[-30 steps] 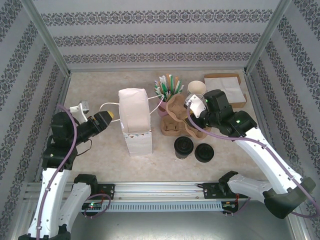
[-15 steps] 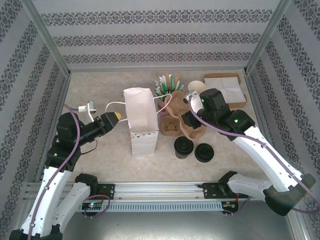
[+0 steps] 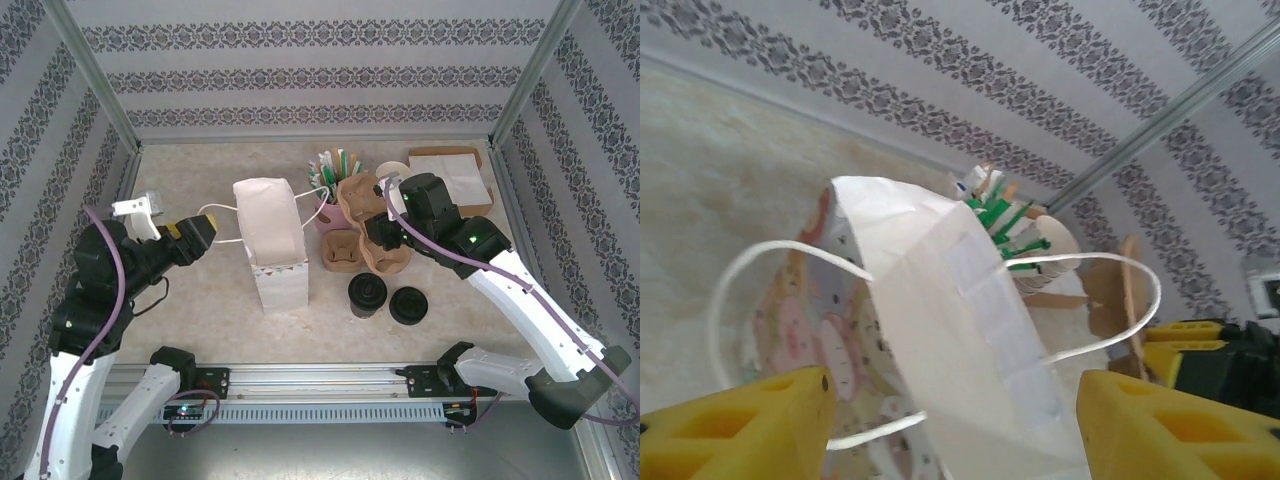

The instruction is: Pack the takeout coffee

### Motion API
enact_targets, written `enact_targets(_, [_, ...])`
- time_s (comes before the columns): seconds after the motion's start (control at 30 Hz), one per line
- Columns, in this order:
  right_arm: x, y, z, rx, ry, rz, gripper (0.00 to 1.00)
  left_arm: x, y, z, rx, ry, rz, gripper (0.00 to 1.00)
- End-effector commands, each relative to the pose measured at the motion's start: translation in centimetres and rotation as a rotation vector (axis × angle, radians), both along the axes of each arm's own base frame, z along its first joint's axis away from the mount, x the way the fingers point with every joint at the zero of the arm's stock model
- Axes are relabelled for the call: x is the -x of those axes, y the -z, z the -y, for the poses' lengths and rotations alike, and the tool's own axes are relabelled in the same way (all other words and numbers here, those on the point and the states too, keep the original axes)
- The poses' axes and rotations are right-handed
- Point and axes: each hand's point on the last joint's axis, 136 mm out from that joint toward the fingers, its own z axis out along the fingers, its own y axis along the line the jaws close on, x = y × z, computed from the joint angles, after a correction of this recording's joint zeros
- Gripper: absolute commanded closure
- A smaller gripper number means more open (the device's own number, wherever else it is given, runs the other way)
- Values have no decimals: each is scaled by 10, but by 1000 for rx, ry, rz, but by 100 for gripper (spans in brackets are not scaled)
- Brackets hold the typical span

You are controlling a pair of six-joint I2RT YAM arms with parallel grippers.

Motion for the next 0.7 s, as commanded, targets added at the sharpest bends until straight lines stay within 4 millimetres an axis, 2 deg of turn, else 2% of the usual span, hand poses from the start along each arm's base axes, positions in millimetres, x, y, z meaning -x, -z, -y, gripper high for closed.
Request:
enact_targets(0.0, [2,-10,1,-23,17,20,71,-5,14,-14,-230,-5,-83,34])
enact_targets(0.13, [5,-8,4,-36,34,22,71,-28,4,-10,-394,76,-96,33])
enact_targets(0.27, [9,-6,7,-51,46,23,71,-61,7,0,-505,177,-164,34])
enact_targets(0.4, [16,-6,8,-51,20,26,71,-93,12,15,-564,294,-192,49])
enact_targets(0.5, [22,-5,8,-50,-8,24,70,-115,19,19,-623,338,-183,41])
enact_targets(0.67, [29,-5,8,-51,-47,33,70,-130,37,33,-659,479,-226,29])
